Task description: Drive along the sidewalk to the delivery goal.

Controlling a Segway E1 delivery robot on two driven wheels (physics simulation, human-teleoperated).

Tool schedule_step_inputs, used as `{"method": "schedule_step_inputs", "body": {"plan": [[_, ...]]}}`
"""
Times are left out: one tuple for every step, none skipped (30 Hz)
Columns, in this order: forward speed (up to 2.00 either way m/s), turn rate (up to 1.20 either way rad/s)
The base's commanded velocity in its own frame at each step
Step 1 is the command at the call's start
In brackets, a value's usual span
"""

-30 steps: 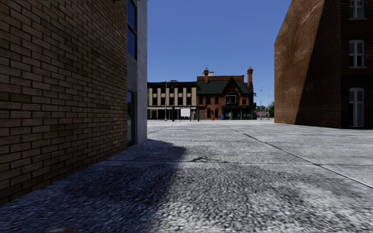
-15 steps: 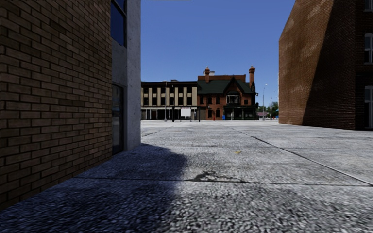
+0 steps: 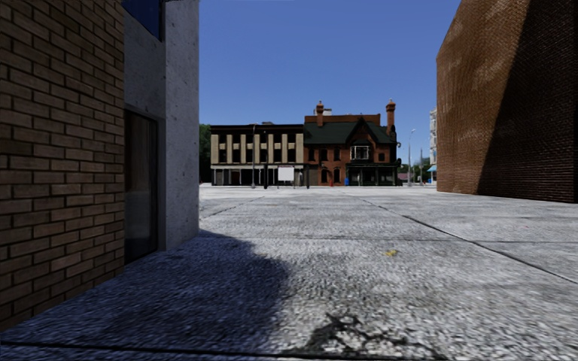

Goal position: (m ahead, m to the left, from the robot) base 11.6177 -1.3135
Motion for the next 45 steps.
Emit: {"method": "schedule_step_inputs", "body": {"plan": [[2.0,-0.19],[2.0,-0.19],[2.0,-0.19],[2.0,-0.19],[2.0,-0.19],[2.0,-0.15],[2.0,-0.15],[2.0,-0.11],[2.0,0.0],[2.0,0.0],[2.0,0.0],[2.0,0.0],[2.0,0.0],[2.0,0.0],[2.0,0.0],[2.0,0.0],[2.0,0.0],[2.0,-0.02],[2.0,-0.22],[2.0,-0.22],[2.0,-0.32],[2.0,-0.35],[2.0,-0.36],[2.0,-0.36],[2.0,-0.36],[2.0,-0.36],[2.0,-0.36],[2.0,-0.36],[2.0,-0.36],[2.0,-0.36],[2.0,-0.36],[2.0,-0.36],[2.0,-0.36],[2.0,-0.36],[2.0,-0.36],[2.0,-0.36],[2.0,0.0],[2.0,0.0],[2.0,0.0],[2.0,0.0],[2.0,0.0],[2.0,0.0],[2.0,0.0],[2.0,0.0],[2.0,0.0]]}}
